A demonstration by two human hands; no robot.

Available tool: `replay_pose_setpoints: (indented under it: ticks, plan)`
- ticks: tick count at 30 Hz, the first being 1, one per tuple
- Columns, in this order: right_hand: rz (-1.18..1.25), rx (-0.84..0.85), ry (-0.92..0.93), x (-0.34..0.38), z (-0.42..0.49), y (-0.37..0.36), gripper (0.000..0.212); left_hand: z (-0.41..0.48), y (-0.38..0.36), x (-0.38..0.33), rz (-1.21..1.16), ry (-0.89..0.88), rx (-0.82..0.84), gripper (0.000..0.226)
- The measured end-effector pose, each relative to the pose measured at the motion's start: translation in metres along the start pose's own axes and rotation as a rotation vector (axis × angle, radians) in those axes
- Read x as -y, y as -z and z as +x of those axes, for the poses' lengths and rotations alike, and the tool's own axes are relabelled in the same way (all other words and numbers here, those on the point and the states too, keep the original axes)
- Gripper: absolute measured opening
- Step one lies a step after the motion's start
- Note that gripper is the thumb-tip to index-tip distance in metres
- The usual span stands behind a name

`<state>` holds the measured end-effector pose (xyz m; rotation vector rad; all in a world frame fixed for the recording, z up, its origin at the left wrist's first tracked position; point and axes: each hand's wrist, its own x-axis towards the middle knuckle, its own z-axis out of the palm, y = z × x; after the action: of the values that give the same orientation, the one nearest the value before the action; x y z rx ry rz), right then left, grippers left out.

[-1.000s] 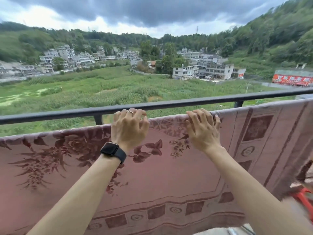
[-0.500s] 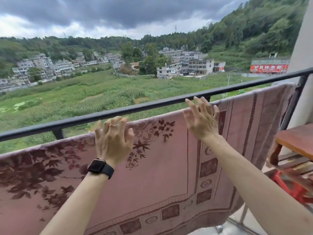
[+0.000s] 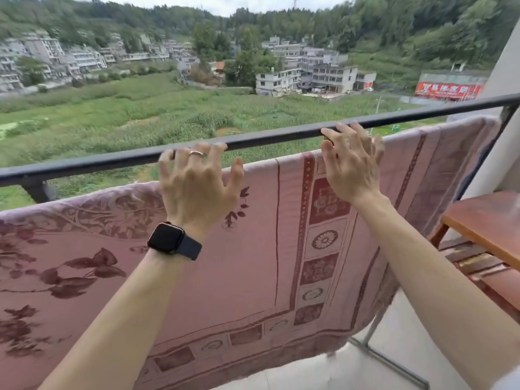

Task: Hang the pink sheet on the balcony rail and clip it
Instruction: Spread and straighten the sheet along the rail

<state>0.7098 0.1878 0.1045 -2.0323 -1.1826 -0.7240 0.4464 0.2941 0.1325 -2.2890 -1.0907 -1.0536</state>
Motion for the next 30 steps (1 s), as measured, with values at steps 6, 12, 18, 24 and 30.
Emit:
replay_pose_setpoints:
  ticks: [6,12,18,24,30]
  plan:
    - [-0.108,0.100,0.034,-0.078,0.017,0.012,0.058,0.012,-0.031,-0.060,0.013,-0.154,0.099,0.053]
    - [-0.080,0.110,-0.005,-0.132,0.023,0.030,0.069,0.005,-0.025,-0.074,0.042,0.010,0.085,0.049]
    - [0.111,0.136,0.115,-0.144,0.010,0.037,0.047,0.043,-0.036,-0.203,-0.076,-0.075,0.144,0.045]
    - [0.417,0.011,-0.310,-0.269,-0.038,0.056,0.041,0.079,-0.064,-0.330,-0.141,-0.179,0.294,0.037]
    - [0.663,0.127,-0.866,-0.391,-0.041,0.047,0.062,0.111,-0.081,-0.422,-0.203,-0.282,0.372,0.038]
